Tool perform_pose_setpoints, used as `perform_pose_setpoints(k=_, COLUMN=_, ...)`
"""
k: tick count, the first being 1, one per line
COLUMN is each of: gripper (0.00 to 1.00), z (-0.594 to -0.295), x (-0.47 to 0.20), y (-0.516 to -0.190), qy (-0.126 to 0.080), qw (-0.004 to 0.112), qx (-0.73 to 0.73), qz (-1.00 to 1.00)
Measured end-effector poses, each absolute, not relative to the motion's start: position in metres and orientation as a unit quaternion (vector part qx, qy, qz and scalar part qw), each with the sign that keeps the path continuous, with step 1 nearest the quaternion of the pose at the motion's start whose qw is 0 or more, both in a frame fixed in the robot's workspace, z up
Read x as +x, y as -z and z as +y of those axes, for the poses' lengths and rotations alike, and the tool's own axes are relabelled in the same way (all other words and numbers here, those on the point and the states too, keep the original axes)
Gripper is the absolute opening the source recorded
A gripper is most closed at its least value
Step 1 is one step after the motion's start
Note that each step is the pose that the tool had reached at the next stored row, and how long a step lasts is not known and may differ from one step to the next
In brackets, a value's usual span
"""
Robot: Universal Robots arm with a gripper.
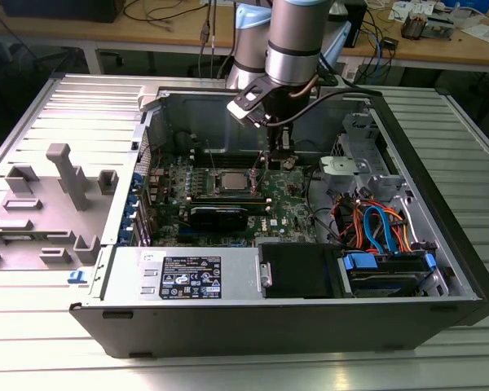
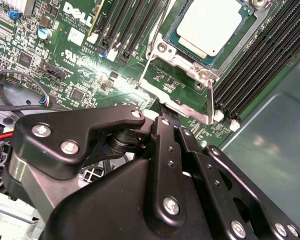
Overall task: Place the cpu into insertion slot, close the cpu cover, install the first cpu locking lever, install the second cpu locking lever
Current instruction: 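Close the cpu cover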
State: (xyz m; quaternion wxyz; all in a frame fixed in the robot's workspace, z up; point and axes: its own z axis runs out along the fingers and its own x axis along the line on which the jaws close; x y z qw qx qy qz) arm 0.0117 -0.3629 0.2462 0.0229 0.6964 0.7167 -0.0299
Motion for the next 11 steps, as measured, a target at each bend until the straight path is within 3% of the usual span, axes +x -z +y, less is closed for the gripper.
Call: perform_pose_setpoints(k=11, gripper=0.11, z=-0.3628, x=0.0059, y=-0.2462, qy=0.030, qw=0.023, qx=0.696, qz=0.717)
